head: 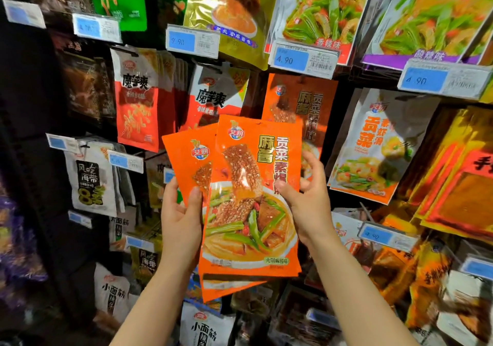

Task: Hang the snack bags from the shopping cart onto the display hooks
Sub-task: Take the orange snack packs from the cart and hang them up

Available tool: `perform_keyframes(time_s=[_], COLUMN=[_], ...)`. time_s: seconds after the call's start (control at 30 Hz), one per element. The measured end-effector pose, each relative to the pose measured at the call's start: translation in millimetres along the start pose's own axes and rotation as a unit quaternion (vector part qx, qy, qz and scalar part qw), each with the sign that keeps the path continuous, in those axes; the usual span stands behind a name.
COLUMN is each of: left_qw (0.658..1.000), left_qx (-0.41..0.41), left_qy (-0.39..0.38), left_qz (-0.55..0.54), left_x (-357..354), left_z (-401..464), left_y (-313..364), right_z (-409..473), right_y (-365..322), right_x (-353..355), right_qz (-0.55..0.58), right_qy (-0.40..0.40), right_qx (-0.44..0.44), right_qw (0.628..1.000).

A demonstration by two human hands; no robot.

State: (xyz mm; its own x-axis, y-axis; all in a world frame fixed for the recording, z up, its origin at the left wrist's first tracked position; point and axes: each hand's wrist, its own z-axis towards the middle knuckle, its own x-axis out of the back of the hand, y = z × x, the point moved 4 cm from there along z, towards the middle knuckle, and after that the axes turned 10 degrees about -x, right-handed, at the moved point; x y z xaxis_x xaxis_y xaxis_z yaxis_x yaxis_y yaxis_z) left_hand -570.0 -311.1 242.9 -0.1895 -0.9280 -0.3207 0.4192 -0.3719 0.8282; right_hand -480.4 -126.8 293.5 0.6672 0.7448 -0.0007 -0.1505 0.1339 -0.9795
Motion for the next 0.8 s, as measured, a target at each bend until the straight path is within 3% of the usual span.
perform_keyframes(time_s=[0.23,0.8], left_qw=[0.998,0.998], left_qx=[-0.057,-0.063], left_qy=[-0.013,0.01], left_qz=[0.027,0.029], left_x=[2.8,8.4], left_z=[4.6,7.4], left_y=[7.8,8.2], right_z=[22.1,53.1], right_y=[-44.8,-68.5], right_x=[27.1,44.2], right_qz=[-0.024,-0.041], right_qy=[0.077,0.1], right_qx=[0.141,0.14], right_qw=[0.987,0.984])
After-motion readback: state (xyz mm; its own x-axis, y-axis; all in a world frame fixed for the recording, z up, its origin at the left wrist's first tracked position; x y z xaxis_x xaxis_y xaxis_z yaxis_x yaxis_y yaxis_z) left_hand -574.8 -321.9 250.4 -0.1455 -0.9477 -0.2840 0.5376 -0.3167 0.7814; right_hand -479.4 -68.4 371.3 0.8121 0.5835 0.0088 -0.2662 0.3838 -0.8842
